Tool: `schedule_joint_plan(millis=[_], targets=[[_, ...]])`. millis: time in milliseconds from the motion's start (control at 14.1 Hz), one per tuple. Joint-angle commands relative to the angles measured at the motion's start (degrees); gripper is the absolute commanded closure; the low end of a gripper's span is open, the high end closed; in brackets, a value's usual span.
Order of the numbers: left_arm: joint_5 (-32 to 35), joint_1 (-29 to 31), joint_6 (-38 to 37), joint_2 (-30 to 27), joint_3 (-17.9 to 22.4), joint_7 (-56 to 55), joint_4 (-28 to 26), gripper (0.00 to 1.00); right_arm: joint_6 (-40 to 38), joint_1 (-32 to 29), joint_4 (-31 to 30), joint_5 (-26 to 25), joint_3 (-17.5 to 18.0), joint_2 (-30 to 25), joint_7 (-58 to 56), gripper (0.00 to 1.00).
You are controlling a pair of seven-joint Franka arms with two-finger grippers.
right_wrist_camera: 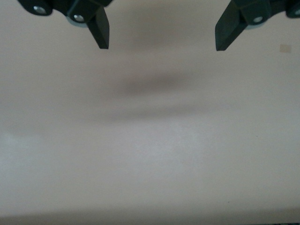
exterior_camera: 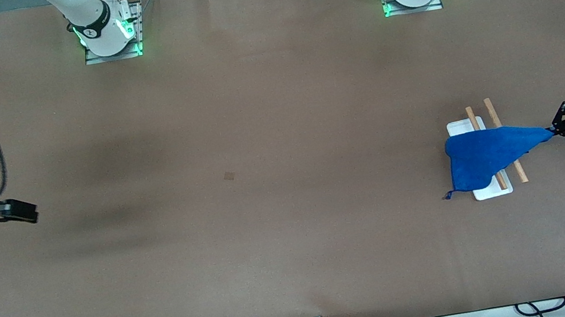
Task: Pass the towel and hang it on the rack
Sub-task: 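Open the left gripper and pull it back from the rack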
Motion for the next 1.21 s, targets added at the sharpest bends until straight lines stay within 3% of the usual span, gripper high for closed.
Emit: schedule_joint_plan(millis=[0,496,851,922,993,1063,1134], targets=[[0.5,1.6,-0.2,2.6,-0.6,0.6,1.6,1.00,-2.8,-1.7,-2.7,1.7,-0.2,-4.4,-2.2,0.00],[0.5,2.0,-0.1,3.6,-0.6,0.8,1.6,1.00,-5.7,-3.6,-5.5,2.7,-0.2,-8.6,-7.1,0.00],[0.4,2.1,0.1,4.8,-0.6,0.7,1.9,0.96,1.6,-3.9,-19.3,2.5,-0.1,-17.2,-7.3,0.00],[0.4,2.0,0.1,4.8,-0.6,0.6,1.9,0.82,3.0,-3.9,-21.8,2.5,-0.1,-18.7,-7.3,0.00],[0.4,2.0,0.1,4.9,-0.6,0.6,1.9,0.56,4.2,-3.9,-23.8,2.8,-0.1,-19.7,-7.3,0.00],[0.5,2.0,0.1,4.7,-0.6,0.7,2.0,0.19,4.6,-3.9,-24.6,3.0,-0.1,-19.9,-7.5,0.00],[0.5,2.0,-0.1,4.5,-0.6,0.7,2.1,0.00,4.7,-3.8,-24.4,3.1,-0.1,-19.7,-7.7,0.00]])
